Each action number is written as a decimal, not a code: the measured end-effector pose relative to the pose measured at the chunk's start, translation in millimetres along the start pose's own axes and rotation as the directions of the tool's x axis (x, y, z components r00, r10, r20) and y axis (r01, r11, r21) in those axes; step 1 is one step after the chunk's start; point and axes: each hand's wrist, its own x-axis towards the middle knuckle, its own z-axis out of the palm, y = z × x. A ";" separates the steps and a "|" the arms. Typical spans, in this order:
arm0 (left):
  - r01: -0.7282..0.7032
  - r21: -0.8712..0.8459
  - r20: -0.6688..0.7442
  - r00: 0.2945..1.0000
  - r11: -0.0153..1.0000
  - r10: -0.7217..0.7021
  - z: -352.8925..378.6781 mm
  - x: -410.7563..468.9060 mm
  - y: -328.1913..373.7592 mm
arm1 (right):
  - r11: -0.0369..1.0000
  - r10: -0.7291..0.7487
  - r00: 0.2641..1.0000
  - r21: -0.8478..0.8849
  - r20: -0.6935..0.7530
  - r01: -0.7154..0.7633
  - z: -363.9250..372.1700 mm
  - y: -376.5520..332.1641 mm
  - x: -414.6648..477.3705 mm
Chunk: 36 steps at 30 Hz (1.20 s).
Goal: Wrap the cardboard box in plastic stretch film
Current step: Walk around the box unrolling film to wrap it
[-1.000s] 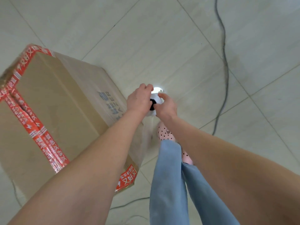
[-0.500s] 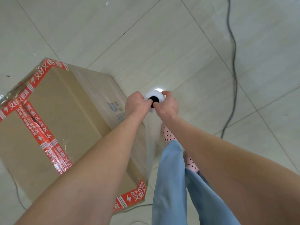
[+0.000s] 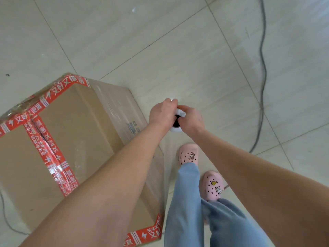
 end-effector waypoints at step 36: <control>0.535 -0.576 0.070 0.785 0.618 -0.615 -42.2 51.1 -78.1 | 0.966 -0.139 0.990 -0.223 -0.019 0.131 8.7 -105.5 71.6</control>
